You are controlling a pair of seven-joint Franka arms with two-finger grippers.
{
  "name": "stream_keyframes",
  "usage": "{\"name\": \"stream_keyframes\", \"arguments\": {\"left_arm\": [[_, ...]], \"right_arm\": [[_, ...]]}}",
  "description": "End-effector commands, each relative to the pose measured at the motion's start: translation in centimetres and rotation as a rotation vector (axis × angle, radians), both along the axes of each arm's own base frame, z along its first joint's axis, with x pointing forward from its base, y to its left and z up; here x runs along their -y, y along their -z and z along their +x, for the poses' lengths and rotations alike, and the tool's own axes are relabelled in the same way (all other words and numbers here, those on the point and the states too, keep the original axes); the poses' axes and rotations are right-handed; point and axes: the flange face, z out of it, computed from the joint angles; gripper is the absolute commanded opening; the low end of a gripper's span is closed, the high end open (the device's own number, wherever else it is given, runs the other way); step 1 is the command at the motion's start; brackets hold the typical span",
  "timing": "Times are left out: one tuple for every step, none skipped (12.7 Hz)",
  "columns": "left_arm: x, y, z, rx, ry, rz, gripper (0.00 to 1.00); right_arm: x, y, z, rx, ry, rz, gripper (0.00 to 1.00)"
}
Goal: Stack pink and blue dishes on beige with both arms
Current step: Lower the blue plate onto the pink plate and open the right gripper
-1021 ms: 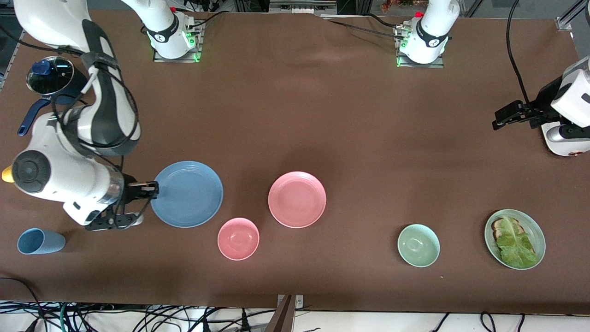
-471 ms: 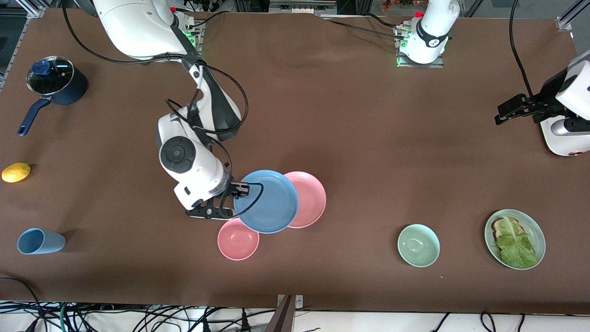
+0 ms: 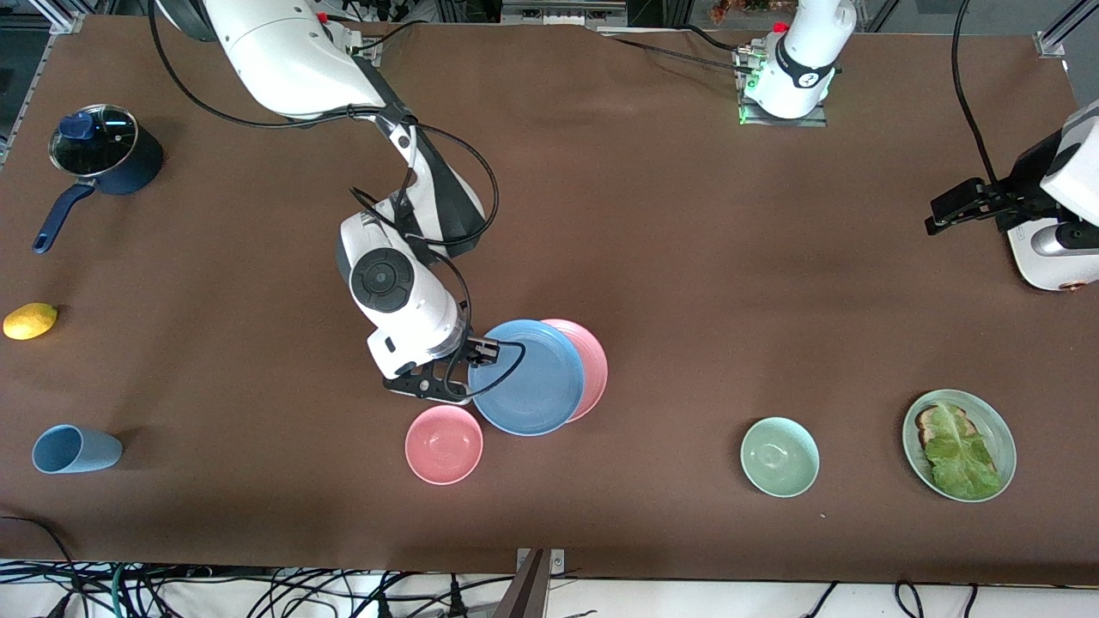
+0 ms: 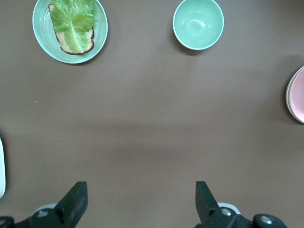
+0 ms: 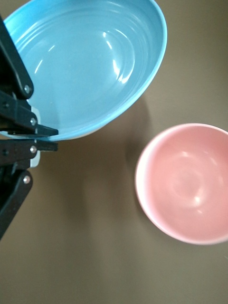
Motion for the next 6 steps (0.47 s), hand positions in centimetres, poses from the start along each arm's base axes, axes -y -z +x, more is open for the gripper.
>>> {"name": "stream_keyframes", "arguments": {"left_arm": [[0.2,-0.4,0.4,-0.004,0.026,0.023,1.0],[0.2,-0.4,0.4,-0.004,0.027,0.023,1.0],[0.3,-0.5,0.4,-0.002,0.029,0.023,1.0],[0.4,-0.5,0.4,-0.002,0.03,0.025,1.0],[0.6,-0.4,0.5,-0.002,0.032,0.025,1.0],[0.6,-0.5,0.5,-0.001,0.032,0.025,1.0]], "right_arm": [[-2.2,1.1,-0.5,0.0,0.027,0.024,0.0],[-2.4,1.6,-0.6,-0.003,0.038,0.023,0.0],[-3.2,1.8,-1.2,-0.007,0.032,0.022,0.0],[-3.3,2.3,-1.2,-0.01,0.031,0.019,0.0],[-3.3,2.4,-1.2,-0.011,0.029,0.018,0.0],[-3.2,2.5,-1.1,-0.009,0.031,0.02,0.0]]}}
